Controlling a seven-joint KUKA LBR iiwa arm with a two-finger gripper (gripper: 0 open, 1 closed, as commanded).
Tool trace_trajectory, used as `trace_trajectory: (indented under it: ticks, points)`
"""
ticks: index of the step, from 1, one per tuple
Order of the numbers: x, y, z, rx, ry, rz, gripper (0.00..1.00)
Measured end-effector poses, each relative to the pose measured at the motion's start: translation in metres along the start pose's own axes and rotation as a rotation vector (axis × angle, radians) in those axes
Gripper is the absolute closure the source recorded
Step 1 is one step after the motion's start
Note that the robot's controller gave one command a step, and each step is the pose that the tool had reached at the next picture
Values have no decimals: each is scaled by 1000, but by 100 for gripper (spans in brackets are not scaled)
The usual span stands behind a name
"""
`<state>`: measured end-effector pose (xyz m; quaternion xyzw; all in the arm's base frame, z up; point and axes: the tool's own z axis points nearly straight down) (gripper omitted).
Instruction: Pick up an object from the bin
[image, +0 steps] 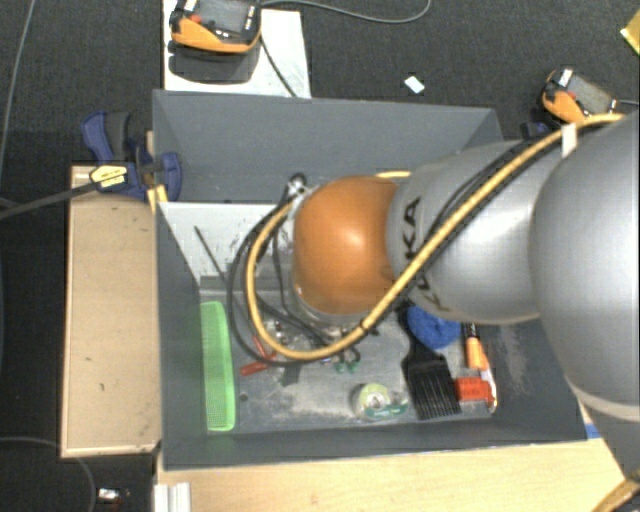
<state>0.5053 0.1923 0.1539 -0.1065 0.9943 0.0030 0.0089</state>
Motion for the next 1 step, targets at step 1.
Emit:
trace_trajectory:
  ticks: [1]
  points:
    - [-1,0,-15,-1,-3,2,100]
